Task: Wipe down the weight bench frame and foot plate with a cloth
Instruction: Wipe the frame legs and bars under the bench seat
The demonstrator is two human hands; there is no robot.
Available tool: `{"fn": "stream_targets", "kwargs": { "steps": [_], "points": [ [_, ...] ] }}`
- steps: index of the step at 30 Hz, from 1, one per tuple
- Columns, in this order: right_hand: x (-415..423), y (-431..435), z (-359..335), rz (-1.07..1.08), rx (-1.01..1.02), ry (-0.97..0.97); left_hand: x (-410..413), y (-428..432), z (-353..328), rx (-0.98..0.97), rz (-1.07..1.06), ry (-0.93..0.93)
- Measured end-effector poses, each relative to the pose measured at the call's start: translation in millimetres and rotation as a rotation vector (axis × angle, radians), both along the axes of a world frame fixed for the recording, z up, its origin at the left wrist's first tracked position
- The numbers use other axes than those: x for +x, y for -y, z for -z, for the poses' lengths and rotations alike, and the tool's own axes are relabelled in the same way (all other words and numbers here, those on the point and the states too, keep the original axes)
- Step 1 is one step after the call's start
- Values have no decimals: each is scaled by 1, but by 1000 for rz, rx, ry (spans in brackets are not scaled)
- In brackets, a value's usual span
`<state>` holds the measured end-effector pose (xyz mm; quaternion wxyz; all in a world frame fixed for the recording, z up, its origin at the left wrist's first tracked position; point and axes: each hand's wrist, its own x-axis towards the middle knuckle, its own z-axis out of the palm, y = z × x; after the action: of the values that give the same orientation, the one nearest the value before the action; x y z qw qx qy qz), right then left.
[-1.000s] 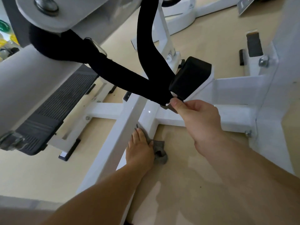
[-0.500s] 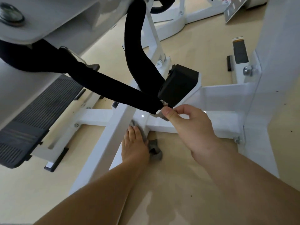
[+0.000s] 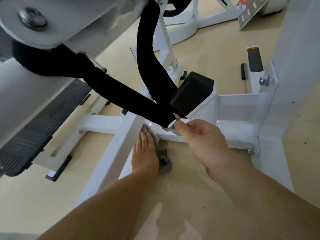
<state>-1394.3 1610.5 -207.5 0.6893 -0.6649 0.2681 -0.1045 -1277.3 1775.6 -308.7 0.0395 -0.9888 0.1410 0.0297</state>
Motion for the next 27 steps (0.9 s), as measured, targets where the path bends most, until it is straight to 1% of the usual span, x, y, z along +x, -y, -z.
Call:
{"fn": "stream_targets", "kwargs": {
  "steps": [2,7,9,11,13,14,15,18,19,20,22,23,25,27],
  "points": [
    [-6,-4,-1,-25,-20,-5,-28,-17,3,8,-20,15],
    [-24,-29,8,-164,3,-15,-69,-47,-4,224,-134,-100],
    [-30,-38,7,-201,27,-20,-91,-56,-9,274,-165,-138],
    [-36,-48,3,-239,50,-28,-116,-69,-17,329,-160,-172],
    [-44,-58,1,-262,96,-36,-144,-81,-28,366,-110,-184],
    [-48,-62,1,-274,111,-47,-157,-87,-31,333,-89,-192],
    [-52,-67,0,-296,118,-63,-170,-91,-35,255,-70,-204],
    [-65,-74,-1,-407,104,-78,-203,-91,-51,-250,-122,-257],
    [-69,-72,-2,-430,100,-72,-209,-88,-56,-367,-166,-261],
    [-72,-68,-3,-439,100,-63,-211,-82,-59,-437,-221,-273],
    [-77,-59,-5,-451,102,-62,-216,-76,-65,-528,-311,-310],
    [-80,-56,-6,-451,102,-65,-220,-71,-71,-558,-320,-324],
    [-87,-52,-9,-435,82,-72,-226,-59,-83,-576,-251,-311],
    [-90,-49,-10,-430,46,-78,-232,-46,-98,-603,-129,-293]
  ]
}}
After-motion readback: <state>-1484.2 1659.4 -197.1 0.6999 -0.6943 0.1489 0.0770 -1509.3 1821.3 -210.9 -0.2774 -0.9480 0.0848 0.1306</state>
